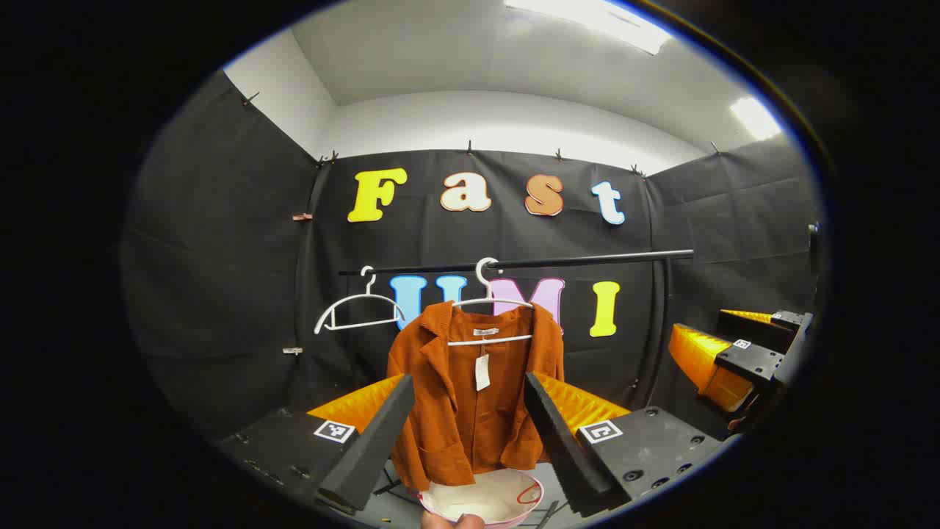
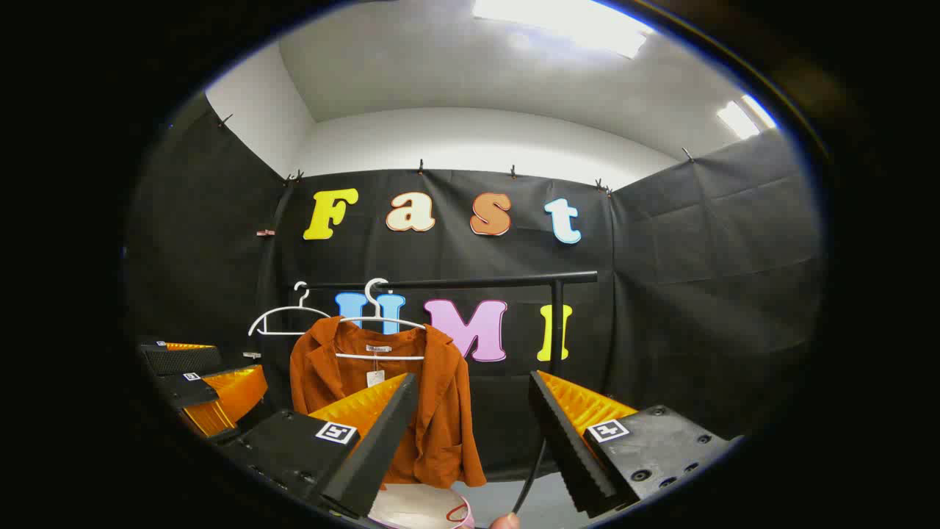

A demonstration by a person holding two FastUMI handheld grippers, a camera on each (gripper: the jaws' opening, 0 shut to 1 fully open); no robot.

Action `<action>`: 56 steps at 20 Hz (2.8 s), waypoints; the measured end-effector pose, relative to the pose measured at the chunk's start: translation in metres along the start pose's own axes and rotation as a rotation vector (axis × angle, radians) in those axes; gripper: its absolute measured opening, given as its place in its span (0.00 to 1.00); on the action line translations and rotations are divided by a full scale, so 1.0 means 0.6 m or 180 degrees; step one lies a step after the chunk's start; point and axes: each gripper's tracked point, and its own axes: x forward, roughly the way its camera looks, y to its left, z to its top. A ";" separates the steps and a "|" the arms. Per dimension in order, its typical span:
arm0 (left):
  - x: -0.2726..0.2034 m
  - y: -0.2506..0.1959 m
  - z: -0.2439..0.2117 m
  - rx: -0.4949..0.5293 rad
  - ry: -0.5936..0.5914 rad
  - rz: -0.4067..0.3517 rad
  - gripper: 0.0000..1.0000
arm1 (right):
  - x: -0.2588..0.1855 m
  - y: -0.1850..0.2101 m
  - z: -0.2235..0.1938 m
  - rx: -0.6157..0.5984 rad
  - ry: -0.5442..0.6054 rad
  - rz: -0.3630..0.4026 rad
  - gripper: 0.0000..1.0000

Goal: Grasp the clothes on the hanger with both hands and then place them into the laundry hamper below.

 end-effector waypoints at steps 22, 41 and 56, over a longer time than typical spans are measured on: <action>0.093 0.039 -0.050 0.0048 0.0215 -0.0277 0.95 | 0.054 0.059 -0.066 0.0215 0.0212 -0.0112 0.99; 0.404 0.126 -0.145 0.0036 0.0268 0.0580 0.95 | 0.414 0.134 -0.259 0.0372 0.0784 0.0615 0.98; 0.501 0.159 -0.151 0.0144 0.0192 0.1010 0.89 | 0.585 0.179 -0.314 0.0531 0.0748 0.0883 0.84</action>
